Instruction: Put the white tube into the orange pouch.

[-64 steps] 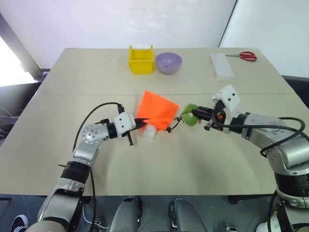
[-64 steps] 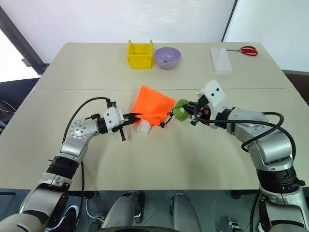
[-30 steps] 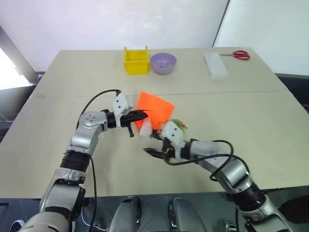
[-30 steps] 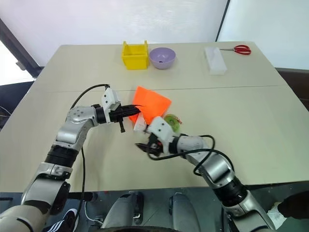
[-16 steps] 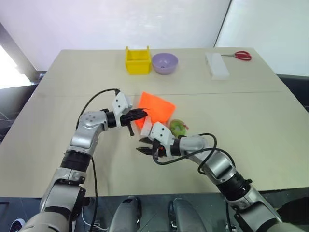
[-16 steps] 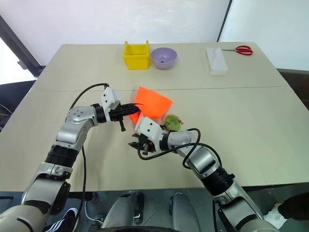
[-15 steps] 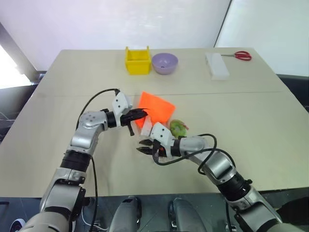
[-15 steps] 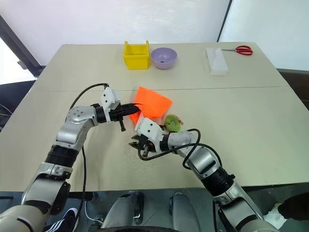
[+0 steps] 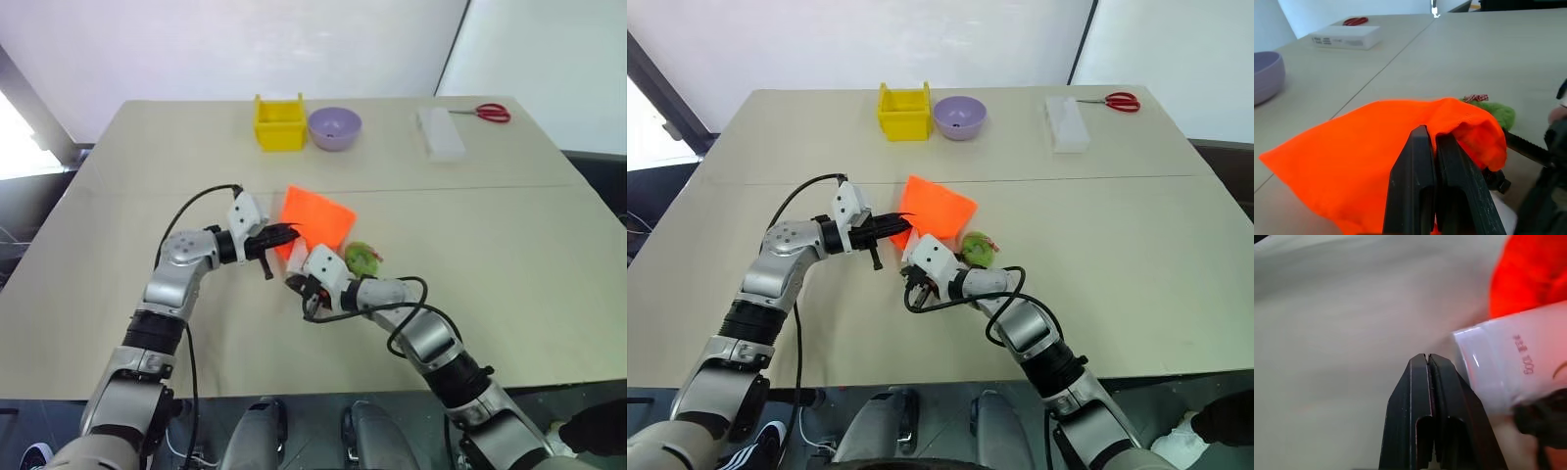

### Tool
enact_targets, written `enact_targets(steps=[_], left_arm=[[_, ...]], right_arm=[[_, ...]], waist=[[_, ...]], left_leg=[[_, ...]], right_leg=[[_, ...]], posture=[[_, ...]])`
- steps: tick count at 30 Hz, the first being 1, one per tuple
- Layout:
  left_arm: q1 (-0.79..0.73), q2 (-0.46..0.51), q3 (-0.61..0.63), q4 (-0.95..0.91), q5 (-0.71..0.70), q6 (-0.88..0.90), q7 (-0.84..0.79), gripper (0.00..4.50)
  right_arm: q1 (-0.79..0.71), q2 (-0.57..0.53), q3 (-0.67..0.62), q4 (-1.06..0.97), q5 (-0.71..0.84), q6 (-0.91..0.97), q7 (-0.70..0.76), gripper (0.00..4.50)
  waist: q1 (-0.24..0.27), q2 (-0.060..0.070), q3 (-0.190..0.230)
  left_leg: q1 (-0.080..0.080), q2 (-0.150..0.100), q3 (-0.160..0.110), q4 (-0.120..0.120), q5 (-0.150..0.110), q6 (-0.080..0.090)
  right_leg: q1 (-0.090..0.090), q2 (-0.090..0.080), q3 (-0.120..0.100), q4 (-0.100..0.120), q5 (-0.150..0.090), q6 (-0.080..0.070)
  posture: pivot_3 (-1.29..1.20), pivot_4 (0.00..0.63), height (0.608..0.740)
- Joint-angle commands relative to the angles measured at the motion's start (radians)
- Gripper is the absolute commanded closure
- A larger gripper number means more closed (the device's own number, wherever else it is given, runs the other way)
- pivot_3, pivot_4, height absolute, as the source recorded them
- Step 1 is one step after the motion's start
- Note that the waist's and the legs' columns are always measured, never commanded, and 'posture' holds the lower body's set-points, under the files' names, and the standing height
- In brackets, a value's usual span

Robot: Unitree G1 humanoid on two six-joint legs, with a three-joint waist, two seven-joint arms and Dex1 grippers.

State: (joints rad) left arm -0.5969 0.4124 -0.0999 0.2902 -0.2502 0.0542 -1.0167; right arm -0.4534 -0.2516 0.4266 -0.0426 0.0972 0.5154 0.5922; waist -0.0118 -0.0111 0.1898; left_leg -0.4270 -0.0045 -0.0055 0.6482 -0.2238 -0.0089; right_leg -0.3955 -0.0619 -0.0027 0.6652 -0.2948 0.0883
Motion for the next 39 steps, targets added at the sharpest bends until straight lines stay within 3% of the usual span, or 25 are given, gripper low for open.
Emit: enact_targets(steps=[1,8,13,19,26,28,36,39], left_arm=[[-0.002,0.008,0.014,-0.052,-0.016,0.001,-0.010,4.50],[0.016,0.013,0.005,-0.071,-0.019,0.020,-0.027,4.50],[0.029,0.017,0.001,-0.084,-0.017,0.026,-0.029,4.50],[0.048,0.040,-0.009,-0.055,0.032,-0.026,-0.031,4.50],[-0.006,0.061,-0.017,0.156,0.199,-0.273,0.094,4.50],[0.000,0.065,-0.032,0.173,0.208,-0.310,0.066,4.50],[0.025,0.078,-0.033,0.207,0.204,-0.369,0.045,4.50],[0.021,0.069,-0.024,0.207,0.194,-0.360,0.060,4.50]], right_arm=[[-0.042,0.001,-0.054,-0.009,-0.014,-0.030,-0.017,4.41],[-0.086,0.012,-0.131,0.069,-0.053,-0.084,-0.107,4.41],[-0.084,0.004,-0.118,0.072,-0.072,-0.095,-0.094,4.41],[-0.042,-0.005,-0.122,-0.036,-0.021,-0.057,-0.022,4.41],[-0.025,-0.043,-0.166,-0.255,0.119,0.098,0.079,4.41],[-0.031,-0.049,-0.194,-0.278,0.144,0.129,0.078,4.41],[0.041,-0.201,-0.297,-0.372,0.182,0.180,0.104,4.41],[0.078,-0.262,-0.355,-0.374,0.229,0.206,0.135,3.62]], waist=[[0.000,0.000,0.000],[-0.001,0.000,0.000],[-0.002,0.000,0.000],[-0.002,0.000,0.000],[0.001,0.000,0.000],[0.002,0.000,0.000],[0.001,0.000,0.000],[0.002,0.000,0.000]], left_leg=[[0.000,0.000,0.000,0.000,0.000,0.000],[0.000,0.000,0.000,0.000,0.000,0.000],[0.000,0.000,0.000,0.000,0.000,0.000],[0.000,0.000,0.000,-0.001,0.000,0.000],[0.000,0.000,0.000,-0.001,0.000,0.000],[0.000,0.000,0.000,-0.001,0.000,0.000],[-0.001,0.000,0.000,-0.002,0.000,0.000],[-0.001,0.000,0.000,-0.002,0.000,0.000]], right_leg=[[0.000,0.000,0.000,0.000,0.000,0.000],[0.000,0.000,0.000,0.000,0.000,0.000],[0.000,0.000,0.000,0.000,0.000,0.000],[-0.001,0.000,0.000,0.000,0.000,0.000],[0.000,0.000,0.000,0.000,0.000,0.000],[0.000,0.000,0.000,0.000,0.000,0.000],[-0.001,-0.002,0.000,-0.002,0.000,0.000],[-0.001,-0.002,0.000,-0.002,0.000,-0.001]], posture=[[0.00,0.150,0.740],[0.00,0.150,0.740],[0.00,0.150,0.740],[0.00,0.150,0.740],[0.00,0.150,0.740],[0.00,0.150,0.740],[0.00,0.150,0.740],[0.00,0.150,0.740]])
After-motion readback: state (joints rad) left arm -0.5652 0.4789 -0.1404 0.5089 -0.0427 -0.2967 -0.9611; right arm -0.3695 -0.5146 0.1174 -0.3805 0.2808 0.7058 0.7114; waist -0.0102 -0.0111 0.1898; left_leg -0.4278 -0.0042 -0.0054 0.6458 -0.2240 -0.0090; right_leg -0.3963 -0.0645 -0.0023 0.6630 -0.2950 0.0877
